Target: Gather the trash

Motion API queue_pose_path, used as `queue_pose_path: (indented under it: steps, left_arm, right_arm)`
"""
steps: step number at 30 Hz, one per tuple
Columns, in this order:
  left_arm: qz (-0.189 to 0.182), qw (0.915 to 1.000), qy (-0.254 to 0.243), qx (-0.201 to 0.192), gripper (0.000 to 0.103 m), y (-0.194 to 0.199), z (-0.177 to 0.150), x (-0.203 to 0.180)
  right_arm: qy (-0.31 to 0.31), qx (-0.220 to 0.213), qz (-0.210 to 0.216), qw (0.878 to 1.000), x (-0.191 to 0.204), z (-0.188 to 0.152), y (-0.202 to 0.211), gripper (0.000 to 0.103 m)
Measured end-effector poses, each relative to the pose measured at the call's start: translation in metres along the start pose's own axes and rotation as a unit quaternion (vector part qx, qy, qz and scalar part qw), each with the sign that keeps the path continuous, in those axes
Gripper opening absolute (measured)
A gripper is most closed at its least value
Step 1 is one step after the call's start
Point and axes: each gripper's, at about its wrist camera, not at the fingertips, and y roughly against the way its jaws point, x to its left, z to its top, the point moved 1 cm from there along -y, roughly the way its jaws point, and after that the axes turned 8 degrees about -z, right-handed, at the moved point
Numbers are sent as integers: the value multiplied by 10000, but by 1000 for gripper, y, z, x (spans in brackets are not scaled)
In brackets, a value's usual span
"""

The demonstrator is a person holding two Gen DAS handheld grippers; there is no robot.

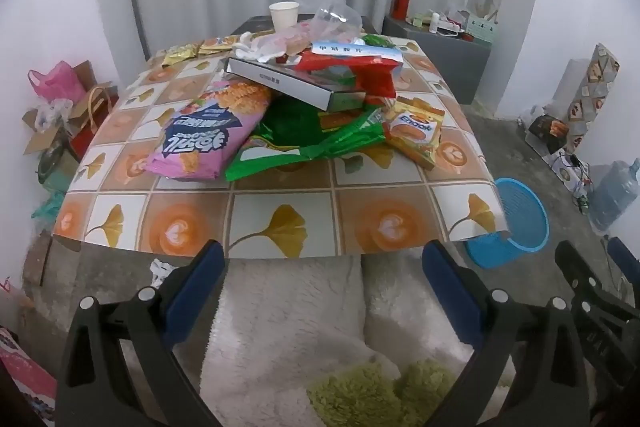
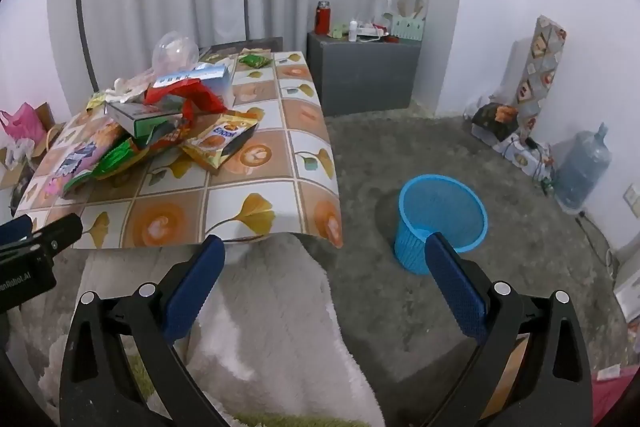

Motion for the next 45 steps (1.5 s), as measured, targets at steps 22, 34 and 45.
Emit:
queue_pose_path:
  steps: [22,34,45]
  left_arm:
    - [141,9998,86,-105,97,1,14,5]
    - [152,9998,91,-99,97,2,15,8]
    - [155,9998,83,-83,97,1,16,7]
  right_arm:
    - [-105,-77,-12,9999,1,4,2,95]
    - [-116,-81,-8,9999,1,4,1,95]
    - [-122,-86,-3,9999,0,3,2,95]
